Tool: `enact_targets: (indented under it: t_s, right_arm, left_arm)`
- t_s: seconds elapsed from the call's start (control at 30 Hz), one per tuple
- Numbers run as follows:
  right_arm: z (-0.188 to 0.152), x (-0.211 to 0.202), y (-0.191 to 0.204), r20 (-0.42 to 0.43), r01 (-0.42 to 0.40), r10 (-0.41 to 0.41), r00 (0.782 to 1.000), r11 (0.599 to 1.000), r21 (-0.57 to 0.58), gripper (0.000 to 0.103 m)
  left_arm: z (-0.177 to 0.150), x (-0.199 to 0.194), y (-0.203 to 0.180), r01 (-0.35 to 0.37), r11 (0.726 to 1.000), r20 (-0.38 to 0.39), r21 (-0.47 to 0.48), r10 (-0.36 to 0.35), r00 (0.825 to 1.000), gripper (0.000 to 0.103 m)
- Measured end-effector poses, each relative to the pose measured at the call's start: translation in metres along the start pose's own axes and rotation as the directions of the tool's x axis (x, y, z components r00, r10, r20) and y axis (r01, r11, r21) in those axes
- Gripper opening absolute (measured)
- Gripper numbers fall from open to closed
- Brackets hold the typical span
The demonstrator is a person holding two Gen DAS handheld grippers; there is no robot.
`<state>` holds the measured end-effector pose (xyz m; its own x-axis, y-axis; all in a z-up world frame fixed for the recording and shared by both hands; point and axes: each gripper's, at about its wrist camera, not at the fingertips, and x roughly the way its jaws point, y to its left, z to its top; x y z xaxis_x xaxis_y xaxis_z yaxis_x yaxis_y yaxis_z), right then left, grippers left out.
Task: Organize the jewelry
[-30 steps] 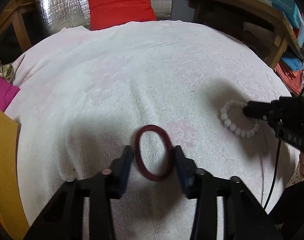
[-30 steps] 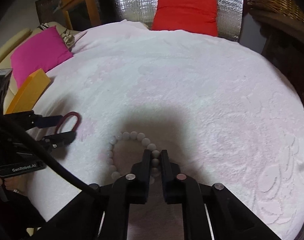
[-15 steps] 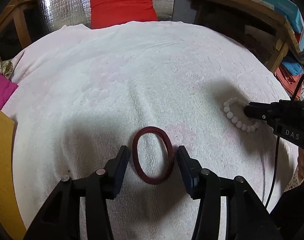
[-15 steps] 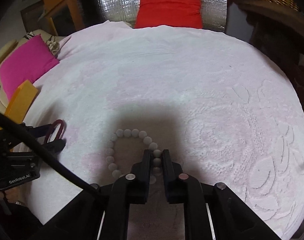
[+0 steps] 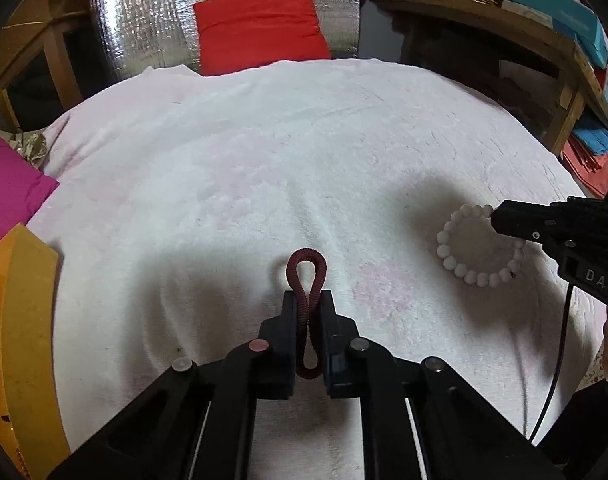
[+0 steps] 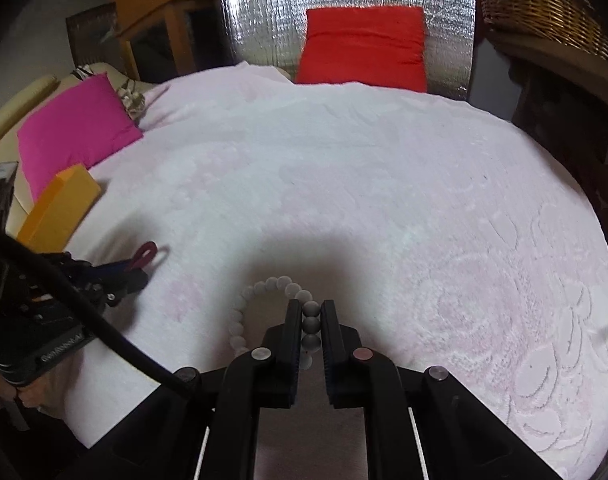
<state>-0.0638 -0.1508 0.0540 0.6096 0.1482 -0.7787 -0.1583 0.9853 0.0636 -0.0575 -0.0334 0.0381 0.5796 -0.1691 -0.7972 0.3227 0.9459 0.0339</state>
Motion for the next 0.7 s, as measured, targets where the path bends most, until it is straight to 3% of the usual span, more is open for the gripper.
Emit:
enact_targets:
  t_s: [0.7]
  right_arm:
    - [0.016,-0.013,0.027,0.113,-0.083,0.077,0.991,0.995,0.051,0.011]
  left_arm:
    - [0.004,-0.022,0.028,-0.056,0.997,0.058,-0.060,0.060,0.997,0.011]
